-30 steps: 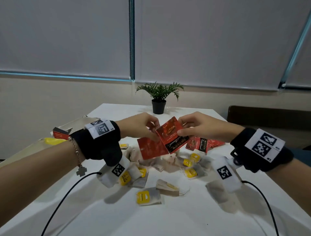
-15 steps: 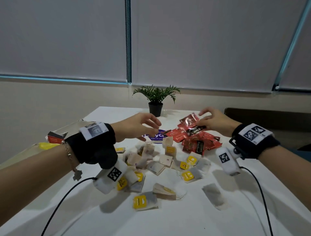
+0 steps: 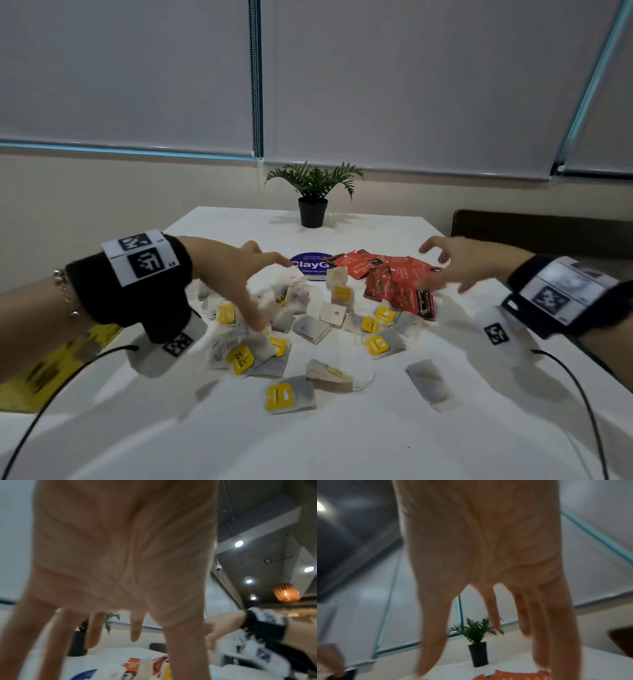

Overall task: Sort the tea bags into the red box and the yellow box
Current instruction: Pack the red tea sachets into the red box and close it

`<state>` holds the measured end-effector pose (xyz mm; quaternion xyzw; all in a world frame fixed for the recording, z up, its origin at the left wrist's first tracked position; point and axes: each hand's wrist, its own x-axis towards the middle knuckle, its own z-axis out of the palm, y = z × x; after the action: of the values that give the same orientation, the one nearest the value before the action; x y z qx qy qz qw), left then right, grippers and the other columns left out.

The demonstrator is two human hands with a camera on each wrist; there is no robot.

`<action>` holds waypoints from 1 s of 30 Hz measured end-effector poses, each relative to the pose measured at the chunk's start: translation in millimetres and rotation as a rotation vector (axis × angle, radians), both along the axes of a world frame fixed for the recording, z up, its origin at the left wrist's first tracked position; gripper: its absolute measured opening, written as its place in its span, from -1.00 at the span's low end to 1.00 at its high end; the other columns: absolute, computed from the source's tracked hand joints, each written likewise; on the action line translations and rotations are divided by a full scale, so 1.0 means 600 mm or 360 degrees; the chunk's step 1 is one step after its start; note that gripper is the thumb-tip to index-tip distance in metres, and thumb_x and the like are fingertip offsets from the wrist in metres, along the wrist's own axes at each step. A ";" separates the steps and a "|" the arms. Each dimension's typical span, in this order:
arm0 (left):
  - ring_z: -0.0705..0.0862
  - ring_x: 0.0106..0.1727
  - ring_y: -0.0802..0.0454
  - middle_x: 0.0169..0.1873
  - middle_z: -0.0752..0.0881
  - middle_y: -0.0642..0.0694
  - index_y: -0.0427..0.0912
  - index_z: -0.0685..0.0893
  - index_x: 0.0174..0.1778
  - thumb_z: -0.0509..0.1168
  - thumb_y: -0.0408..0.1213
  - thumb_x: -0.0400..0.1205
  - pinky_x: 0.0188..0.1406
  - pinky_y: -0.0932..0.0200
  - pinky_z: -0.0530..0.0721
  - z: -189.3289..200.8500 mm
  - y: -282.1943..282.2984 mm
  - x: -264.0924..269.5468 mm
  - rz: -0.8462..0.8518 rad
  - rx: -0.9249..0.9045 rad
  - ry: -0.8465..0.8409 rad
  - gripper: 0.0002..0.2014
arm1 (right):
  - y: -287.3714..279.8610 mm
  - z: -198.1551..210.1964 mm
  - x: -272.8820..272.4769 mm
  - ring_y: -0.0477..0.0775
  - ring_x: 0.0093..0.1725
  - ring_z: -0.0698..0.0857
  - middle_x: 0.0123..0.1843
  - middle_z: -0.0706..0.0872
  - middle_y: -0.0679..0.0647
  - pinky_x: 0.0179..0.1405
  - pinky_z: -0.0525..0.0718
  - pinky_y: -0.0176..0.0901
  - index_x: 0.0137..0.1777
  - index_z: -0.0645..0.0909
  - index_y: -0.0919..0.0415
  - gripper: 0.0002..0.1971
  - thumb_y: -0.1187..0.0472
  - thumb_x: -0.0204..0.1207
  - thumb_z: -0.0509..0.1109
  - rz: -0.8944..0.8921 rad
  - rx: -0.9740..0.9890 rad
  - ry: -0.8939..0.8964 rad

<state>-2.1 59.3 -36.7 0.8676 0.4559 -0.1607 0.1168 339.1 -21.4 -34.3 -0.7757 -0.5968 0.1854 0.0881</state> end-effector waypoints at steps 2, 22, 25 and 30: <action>0.59 0.33 -0.05 0.52 0.12 0.00 0.45 -0.22 0.58 0.61 0.30 0.11 0.34 -0.05 0.60 -0.005 0.005 -0.019 0.0072 0.0027 0.0234 0.31 | -0.049 0.000 -0.035 0.03 0.05 0.69 0.24 0.53 0.04 -0.13 0.83 -0.09 0.63 0.20 -0.09 0.00 -0.06 0.25 0.69 0.0190 -0.0365 -0.0039; 0.68 -0.40 0.07 0.26 0.59 -0.10 0.01 0.33 0.45 0.36 -0.30 0.60 -0.31 0.15 0.77 -0.064 0.070 0.006 0.0120 0.0088 -0.0408 -0.47 | 0.064 -0.080 -0.200 -0.09 -0.19 0.72 0.21 0.68 0.03 -0.31 0.68 -0.35 0.29 0.56 0.18 -0.54 0.18 0.43 0.60 0.0717 -0.0042 -0.0055; 0.59 -0.14 0.08 0.31 0.53 -0.02 0.03 0.32 0.49 0.50 -0.14 0.51 -0.12 0.19 0.58 -0.042 0.063 -0.008 0.0100 0.0257 -0.0195 -0.32 | 0.074 -0.052 -0.174 -0.07 -0.17 0.72 0.19 0.66 0.04 -0.31 0.69 -0.33 0.23 0.59 0.11 -0.62 0.17 0.45 0.58 0.0629 0.0069 -0.0040; 0.65 -0.41 0.21 -0.21 0.77 0.07 -0.05 0.58 -0.04 0.38 0.03 0.59 -0.40 0.34 0.55 -0.018 -0.030 -0.003 -0.0062 0.0095 -0.0443 -0.76 | 0.035 -0.004 -0.142 0.08 -0.24 0.81 -0.13 0.80 0.13 -0.19 0.80 -0.13 -0.02 0.60 0.23 -0.75 0.22 0.42 0.61 0.0517 -0.0149 0.0110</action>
<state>-4.0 41.3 -47.4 0.8932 0.4230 -0.0275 0.1499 254.2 -0.5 -36.7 -0.6653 -0.7017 0.2514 0.0411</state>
